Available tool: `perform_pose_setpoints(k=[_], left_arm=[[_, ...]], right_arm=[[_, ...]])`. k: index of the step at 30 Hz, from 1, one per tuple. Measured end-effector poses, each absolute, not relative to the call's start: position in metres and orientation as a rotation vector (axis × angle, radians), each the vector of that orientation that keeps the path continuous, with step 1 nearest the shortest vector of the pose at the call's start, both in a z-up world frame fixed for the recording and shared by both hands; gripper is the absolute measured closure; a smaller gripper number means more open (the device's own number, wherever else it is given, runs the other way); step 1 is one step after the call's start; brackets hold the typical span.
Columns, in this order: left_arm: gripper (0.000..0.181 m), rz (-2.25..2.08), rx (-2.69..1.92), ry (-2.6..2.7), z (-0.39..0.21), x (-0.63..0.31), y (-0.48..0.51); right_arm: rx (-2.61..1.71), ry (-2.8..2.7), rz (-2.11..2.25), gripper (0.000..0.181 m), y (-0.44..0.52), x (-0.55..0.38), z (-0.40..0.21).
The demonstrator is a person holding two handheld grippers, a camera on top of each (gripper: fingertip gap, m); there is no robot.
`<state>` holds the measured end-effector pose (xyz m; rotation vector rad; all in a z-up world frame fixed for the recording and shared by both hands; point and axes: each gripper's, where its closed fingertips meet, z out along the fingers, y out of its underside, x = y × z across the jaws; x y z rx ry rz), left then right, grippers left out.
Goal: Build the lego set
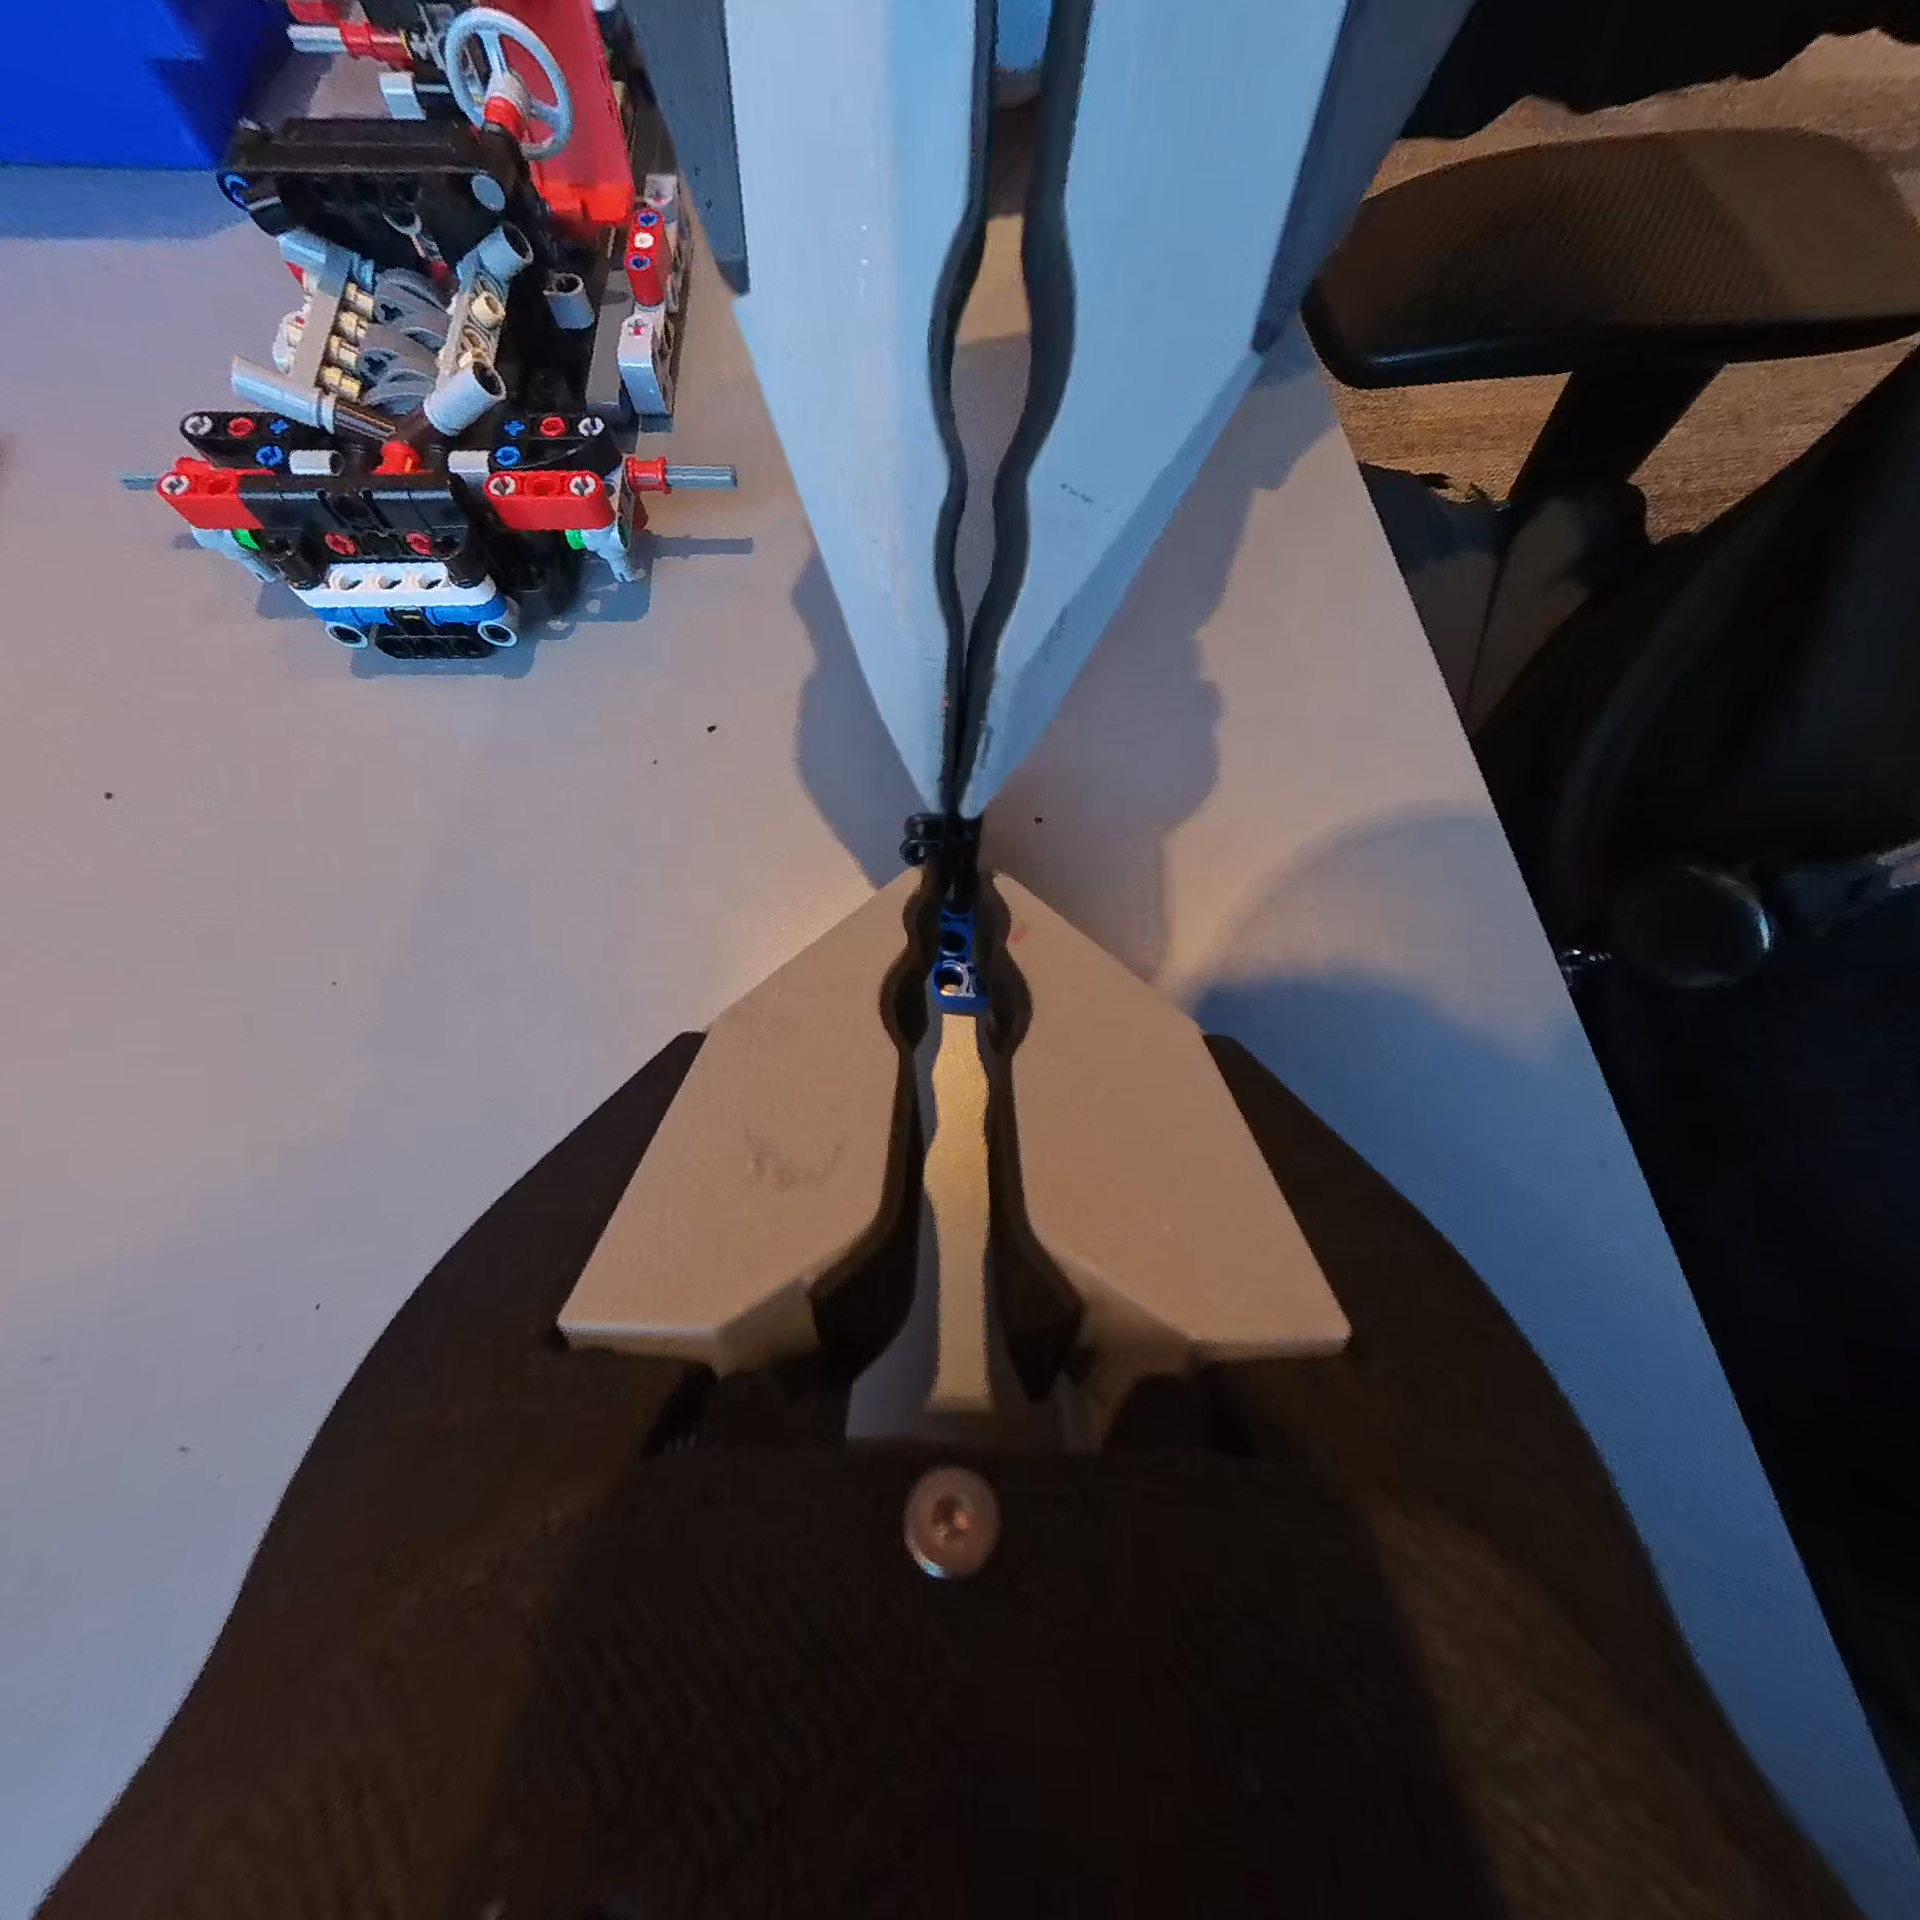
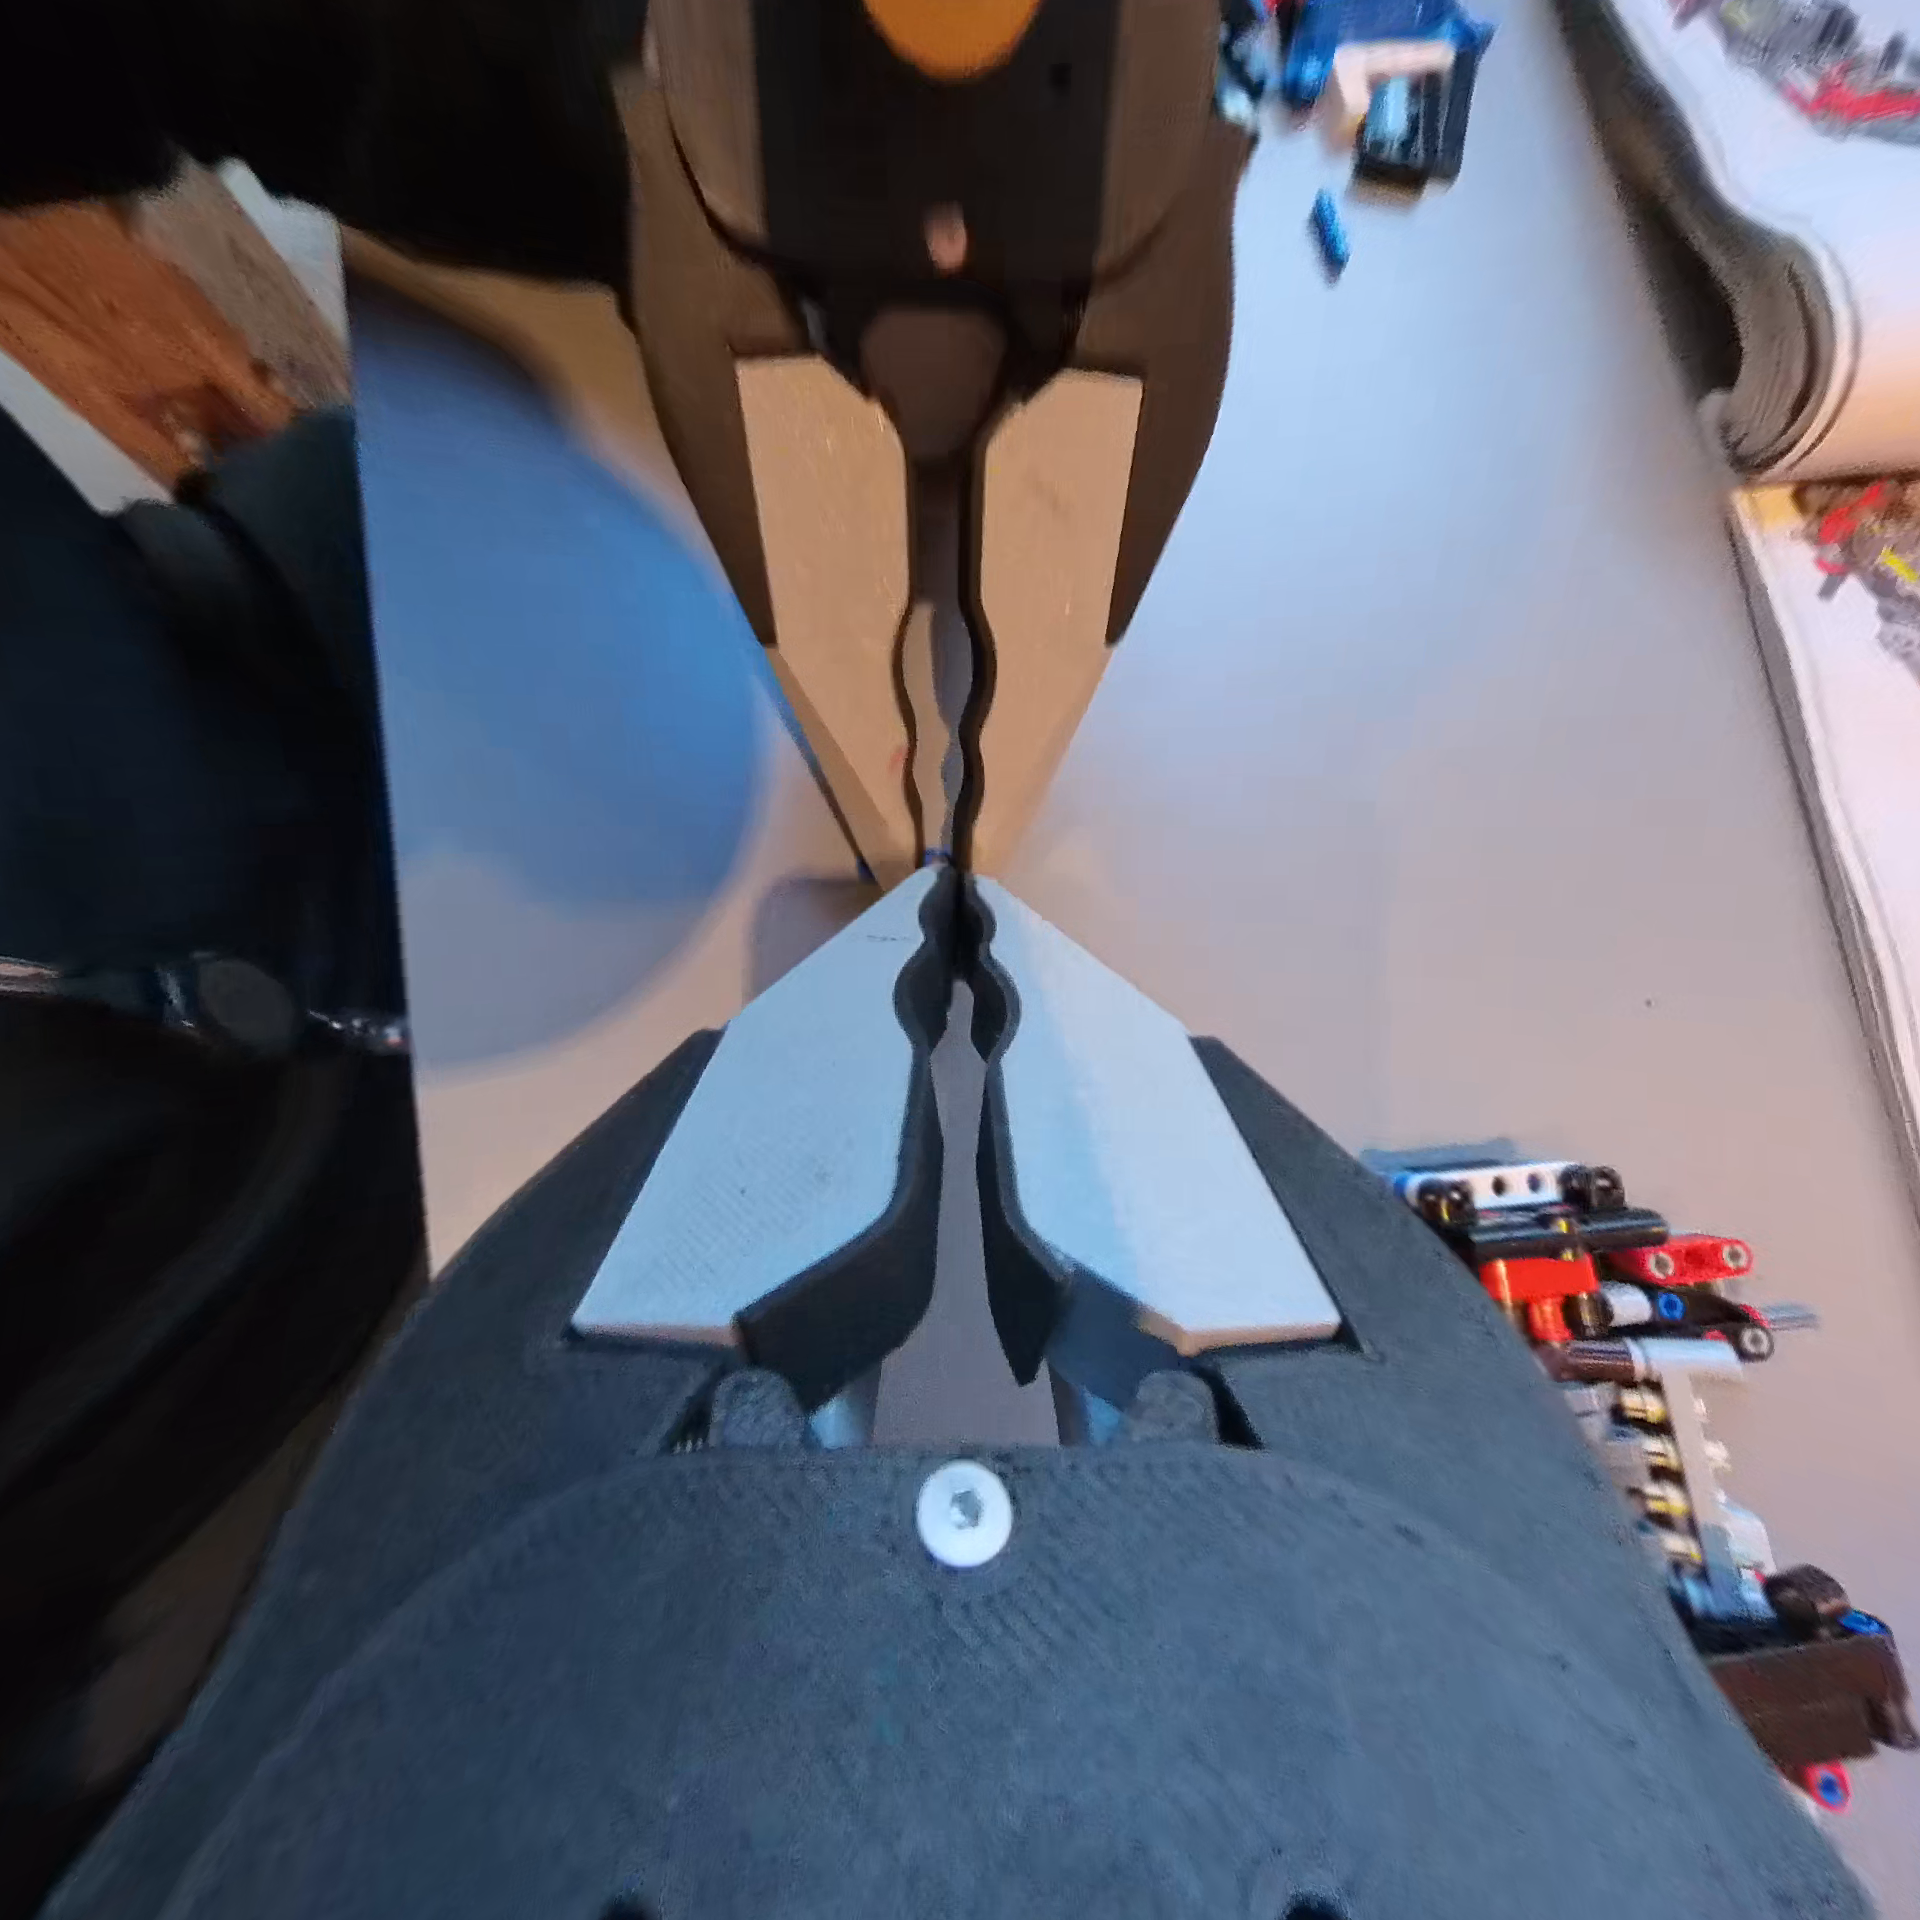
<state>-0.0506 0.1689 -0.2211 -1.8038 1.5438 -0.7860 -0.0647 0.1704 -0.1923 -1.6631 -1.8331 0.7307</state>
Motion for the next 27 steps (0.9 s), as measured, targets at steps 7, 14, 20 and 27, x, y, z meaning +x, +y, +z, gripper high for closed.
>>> perform_pose_setpoints(k=[7, 14, 20, 27], left_arm=[[0.177, -0.774, -1.806, 1.543, -0.222, -0.053, 0.17], [0.177, -0.795, -1.819, 1.539, -0.222, -0.054, 0.17], [0.178, -0.752, -1.832, 1.53, -0.224, -0.056, 0.174], [0.181, -0.767, -1.824, 1.568, -0.226, -0.054, 0.167]], right_arm=[[-1.686, -1.804, 0.735, 0.181, 0.17, -0.065, -0.192], [-1.719, -1.852, 0.692, 0.181, 0.17, -0.069, -0.208], [-1.753, -1.94, 0.627, 0.181, 0.163, -0.065, -0.22], [-1.798, -1.732, 0.806, 0.181, 0.176, -0.064, -0.208]])
